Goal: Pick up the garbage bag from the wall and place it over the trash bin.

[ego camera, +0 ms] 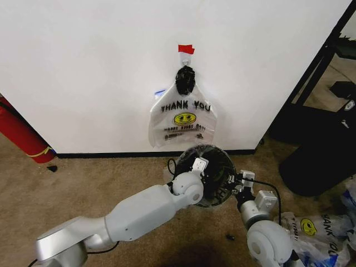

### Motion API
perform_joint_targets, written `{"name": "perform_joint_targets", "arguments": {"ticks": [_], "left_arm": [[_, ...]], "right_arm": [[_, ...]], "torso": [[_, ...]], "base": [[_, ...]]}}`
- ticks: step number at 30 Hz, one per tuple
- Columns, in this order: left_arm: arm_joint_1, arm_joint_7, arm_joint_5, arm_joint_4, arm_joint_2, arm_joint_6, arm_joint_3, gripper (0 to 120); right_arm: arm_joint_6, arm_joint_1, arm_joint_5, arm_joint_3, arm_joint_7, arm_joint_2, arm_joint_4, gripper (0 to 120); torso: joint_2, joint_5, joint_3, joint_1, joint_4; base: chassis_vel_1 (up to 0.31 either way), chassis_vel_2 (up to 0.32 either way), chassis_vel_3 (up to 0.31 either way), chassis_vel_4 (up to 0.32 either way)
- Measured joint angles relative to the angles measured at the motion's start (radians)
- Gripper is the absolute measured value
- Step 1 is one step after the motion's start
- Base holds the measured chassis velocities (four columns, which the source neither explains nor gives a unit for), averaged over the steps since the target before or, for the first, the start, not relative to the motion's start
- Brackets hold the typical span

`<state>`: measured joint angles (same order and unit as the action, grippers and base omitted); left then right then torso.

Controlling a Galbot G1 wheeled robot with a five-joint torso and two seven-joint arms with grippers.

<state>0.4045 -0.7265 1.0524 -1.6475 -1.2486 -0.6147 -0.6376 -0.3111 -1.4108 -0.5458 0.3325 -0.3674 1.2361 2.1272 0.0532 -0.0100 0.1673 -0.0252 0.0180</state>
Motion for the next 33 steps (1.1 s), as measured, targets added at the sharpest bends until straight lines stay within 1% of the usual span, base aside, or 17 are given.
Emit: {"name": "perform_joint_targets", "arguments": {"ticks": [2, 4, 6, 9, 11, 12, 17, 22, 25, 26, 28, 31, 32, 33], "left_arm": [[-0.007, 0.0, -0.008, 0.0, 0.0, 0.001, -0.003, 0], [-0.013, -0.003, -0.027, 0.017, -0.01, 0.005, -0.005, 0], [-0.015, -0.005, -0.067, 0.067, -0.04, 0.023, -0.016, 0], [-0.012, -0.005, -0.111, 0.099, -0.054, 0.025, -0.03, 0], [-0.012, -0.005, -0.12, 0.106, -0.056, 0.025, -0.033, 0], [-0.012, -0.009, -0.136, 0.129, -0.066, 0.025, -0.039, 0], [-0.016, -0.014, -0.144, 0.179, -0.089, 0.033, -0.041, 0], [-0.02, -0.013, -0.136, 0.214, -0.098, 0.033, -0.034, 0], [-0.019, -0.009, -0.13, 0.208, -0.088, 0.033, -0.035, 0], [-0.016, -0.007, -0.129, 0.192, -0.08, 0.034, -0.036, 0], [-0.006, 0.006, -0.127, 0.144, -0.058, 0.042, -0.037, 0], [0.01, 0.047, -0.125, 0.04, -0.013, 0.062, -0.039, 0], [0.01, 0.047, -0.125, 0.04, -0.013, 0.062, -0.039, 0], [0.018, 0.068, -0.125, -0.001, 0.01, 0.072, -0.039, 0]], "right_arm": [[0.0, -0.001, 0.0, -0.002, 0.0, 0.002, 0.0, 0], [0.0, -0.002, 0.0, -0.005, 0.001, 0.006, 0.005, 0], [0.0, -0.01, 0.0, -0.007, 0.004, 0.007, 0.02, 0], [-0.001, -0.017, -0.001, -0.007, 0.007, 0.006, 0.031, 0], [-0.001, -0.019, -0.002, -0.007, 0.008, 0.006, 0.034, 0], [-0.002, -0.023, -0.002, -0.007, 0.012, 0.006, 0.041, 0], [-0.004, -0.032, -0.001, -0.013, 0.019, 0.007, 0.049, 0], [-0.005, -0.034, 0.0, -0.016, 0.02, 0.01, 0.051, 0], [-0.005, -0.032, -0.001, -0.016, 0.02, 0.011, 0.051, 0], [-0.005, -0.03, -0.003, -0.016, 0.019, 0.011, 0.048, 0], [-0.007, -0.023, -0.021, -0.012, 0.008, 0.011, 0.039, 0], [-0.019, -0.011, -0.063, -0.002, -0.014, 0.014, 0.028, 0], [-0.019, -0.011, -0.063, -0.002, -0.014, 0.014, 0.028, 0], [-0.022, -0.007, -0.075, 0.003, -0.02, 0.015, 0.023, 0]], "torso": [[0.0, 0.0, 0.0, 0.0, 0.0002], [0.0, 0.0, 0.0, 0.0, 0.0002], [0.0, 0.0, 0.0, 0.0, 0.0001], [0.0, 0.0, 0.0, 0.0, 0.0003], [0.0, 0.0, 0.0, 0.0, 0.0002], [0.0, 0.0, 0.0, 0.0, 0.0001], [0.0, 0.0, 0.0, 0.0, 0.0001], [0.0, 0.0, 0.0, 0.0, 0.0001], [0.0, 0.0, 0.0, 0.0, 0.0002], [0.0, 0.0001, 0.0, 0.0, 0.0001], [0.0, 0.0, 0.0, 0.0, 0.0], [0.0, -0.0002, 0.0, 0.0, 0.0004], [0.0, -0.0002, 0.0, 0.0, 0.0004], [0.0, 0.0, 0.0, 0.0, 0.0002]], "base": [[0.0, 0.0, 0.0, 0.0], [0.0, 0.0, 0.0, 0.0], [0.0, 0.0, 0.0, 0.0], [0.0, 0.0, 0.0, 0.0], [0.0, 0.0, 0.0, 0.0], [0.0, 0.0, 0.0, 0.0], [0.0, 0.0, 0.0, 0.0], [0.0, 0.0, 0.0, 0.0], [0.0, 0.0, 0.0, 0.0], [0.0, 0.0, 0.0, 0.0], [0.0, 0.0, 0.0, 0.0], [0.0, 0.0, 0.0, 0.0], [0.0, 0.0, 0.0, 0.0], [0.0, 0.0, 0.0, 0.0]]}}
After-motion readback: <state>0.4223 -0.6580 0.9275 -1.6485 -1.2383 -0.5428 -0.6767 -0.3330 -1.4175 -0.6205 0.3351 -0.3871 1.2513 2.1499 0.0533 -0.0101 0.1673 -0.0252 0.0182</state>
